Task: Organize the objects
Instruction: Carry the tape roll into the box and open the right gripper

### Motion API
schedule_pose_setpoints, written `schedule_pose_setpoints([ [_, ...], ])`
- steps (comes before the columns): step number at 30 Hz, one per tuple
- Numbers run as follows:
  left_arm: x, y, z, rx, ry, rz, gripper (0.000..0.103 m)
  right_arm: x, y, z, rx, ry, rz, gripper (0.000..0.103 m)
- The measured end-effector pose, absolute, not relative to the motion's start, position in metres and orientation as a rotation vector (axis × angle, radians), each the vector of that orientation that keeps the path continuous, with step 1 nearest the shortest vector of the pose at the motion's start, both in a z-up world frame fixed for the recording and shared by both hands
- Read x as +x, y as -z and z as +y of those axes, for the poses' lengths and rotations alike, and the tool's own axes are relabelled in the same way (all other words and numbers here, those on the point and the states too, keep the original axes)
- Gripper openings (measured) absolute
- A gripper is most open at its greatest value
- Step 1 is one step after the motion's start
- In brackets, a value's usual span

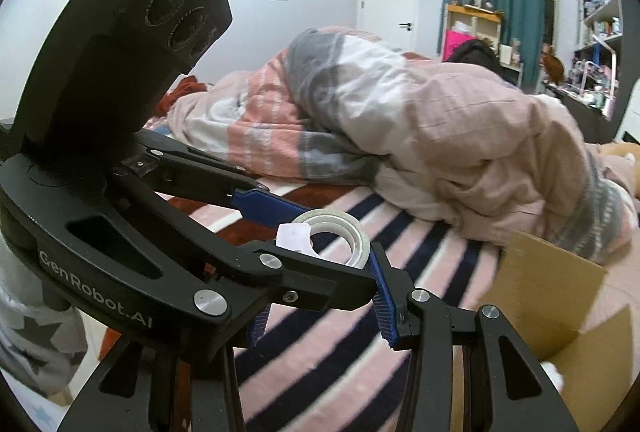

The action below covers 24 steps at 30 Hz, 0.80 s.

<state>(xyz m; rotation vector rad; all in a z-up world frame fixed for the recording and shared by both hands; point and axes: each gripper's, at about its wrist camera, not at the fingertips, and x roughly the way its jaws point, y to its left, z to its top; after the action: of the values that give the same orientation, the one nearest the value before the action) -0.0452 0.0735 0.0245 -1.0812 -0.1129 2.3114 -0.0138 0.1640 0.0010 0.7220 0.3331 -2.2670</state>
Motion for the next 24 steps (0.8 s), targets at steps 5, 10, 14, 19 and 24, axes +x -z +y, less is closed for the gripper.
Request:
schedule_pose_setpoints([
  [5,-0.055,-0.033,0.116,-1.075,-2.279,-0.063,0.047,-0.015,-0.009,0.203,0.723,2.32,0.305,0.039],
  [10,-0.069,-0.035,0.158,-1.081,-2.239,-0.018,0.047,-0.022,-0.012,0.243,0.732,2.369,0.282,0.039],
  [14,-0.08,-0.03,0.183,-1.097,-2.205,-0.017,0.047,-0.031,-0.009,0.269,0.758,2.402,0.246,0.039],
  [19,-0.092,-0.021,0.207,-1.122,-2.177,0.003,0.047,-0.041,-0.003,0.295,0.789,2.423,0.227,0.039],
  [24,-0.1,-0.012,0.223,-1.152,-2.183,0.031,0.047,-0.05,0.007,0.312,0.828,2.431,0.179,0.039],
])
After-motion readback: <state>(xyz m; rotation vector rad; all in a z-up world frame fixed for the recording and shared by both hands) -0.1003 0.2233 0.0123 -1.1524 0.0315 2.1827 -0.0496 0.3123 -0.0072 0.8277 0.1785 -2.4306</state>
